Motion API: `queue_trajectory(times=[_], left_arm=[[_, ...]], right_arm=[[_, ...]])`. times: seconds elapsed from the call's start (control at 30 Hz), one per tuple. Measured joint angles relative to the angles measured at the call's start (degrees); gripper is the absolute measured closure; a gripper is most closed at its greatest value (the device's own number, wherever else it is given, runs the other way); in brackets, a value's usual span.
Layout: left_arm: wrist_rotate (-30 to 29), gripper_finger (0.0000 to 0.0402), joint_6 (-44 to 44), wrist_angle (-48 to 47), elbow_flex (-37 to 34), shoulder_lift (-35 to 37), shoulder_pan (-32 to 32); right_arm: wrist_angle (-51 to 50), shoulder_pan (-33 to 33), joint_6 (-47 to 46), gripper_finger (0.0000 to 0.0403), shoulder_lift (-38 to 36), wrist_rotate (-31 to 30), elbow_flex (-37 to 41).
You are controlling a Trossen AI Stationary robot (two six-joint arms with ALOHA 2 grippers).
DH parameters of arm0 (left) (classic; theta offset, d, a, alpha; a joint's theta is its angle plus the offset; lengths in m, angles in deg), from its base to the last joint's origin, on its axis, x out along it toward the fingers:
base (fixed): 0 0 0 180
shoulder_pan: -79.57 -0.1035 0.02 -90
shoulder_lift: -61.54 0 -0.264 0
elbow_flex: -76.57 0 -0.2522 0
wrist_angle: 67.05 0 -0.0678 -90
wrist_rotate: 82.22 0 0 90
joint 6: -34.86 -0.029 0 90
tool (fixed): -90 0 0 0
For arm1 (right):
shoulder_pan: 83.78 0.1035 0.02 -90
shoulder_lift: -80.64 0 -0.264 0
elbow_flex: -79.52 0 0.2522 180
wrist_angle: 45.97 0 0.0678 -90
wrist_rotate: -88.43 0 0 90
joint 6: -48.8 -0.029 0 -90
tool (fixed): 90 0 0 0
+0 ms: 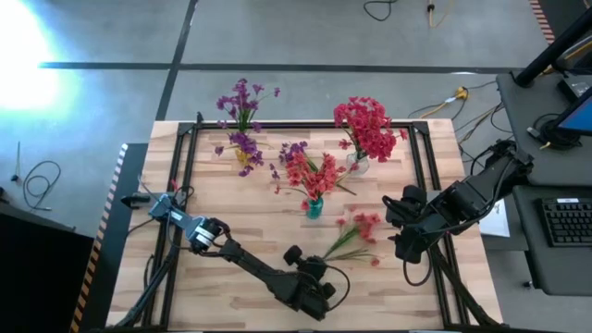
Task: Sort flowers into vase by color
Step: Put the orange flowers into the blue vase
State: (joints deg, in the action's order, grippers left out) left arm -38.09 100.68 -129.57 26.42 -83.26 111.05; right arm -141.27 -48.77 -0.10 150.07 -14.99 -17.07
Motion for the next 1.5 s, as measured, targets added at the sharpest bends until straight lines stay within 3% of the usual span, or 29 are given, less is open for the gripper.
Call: queue_trajectory(times=[0.17, 0.33, 0.67, 0.83, 1.2, 1.37, 1.5], left_arm=[[2.0, 0.0401, 1.4, -11.5, 2.7, 0.1, 2.2], [2.1, 0.0384, 0.1, -15.9, 5.2, 0.1, 4.4], [2.9, 0.0269, -0.9, -18.8, 8.5, 0.3, 5.7], [-0.1, 0.0224, -5.9, -18.1, 9.4, 0.4, 5.5], [-0.1, 0.0248, -15.8, -17.7, 9.0, 0.4, 4.0], [-2.1, 0.0262, -14.5, -25.2, 5.9, 1.7, 4.8], [-5.7, 0.0271, -13.9, -24.8, 2.7, 4.2, 5.3]], right_arm=[[0.0, 0.0, 0.4, 0.0129, 0.0, 0.2, 0.0], [0.0, 0.0, 1.0, 0.0129, 0.0, 0.3, 0.0], [0.0, 0.0, 2.0, 0.0129, 0.0, 0.3, 0.0], [0.0, 0.0, 3.0, 0.0129, 0.0, 0.3, 0.0], [0.0, 1.4, 3.3, 0.0129, 0.0, 0.3, 0.0], [0.1, 2.0, 2.4, 0.0129, 0.0, -0.3, 0.0], [1.7, 2.0, 2.4, 0.0129, 0.0, -2.2, 0.0]])
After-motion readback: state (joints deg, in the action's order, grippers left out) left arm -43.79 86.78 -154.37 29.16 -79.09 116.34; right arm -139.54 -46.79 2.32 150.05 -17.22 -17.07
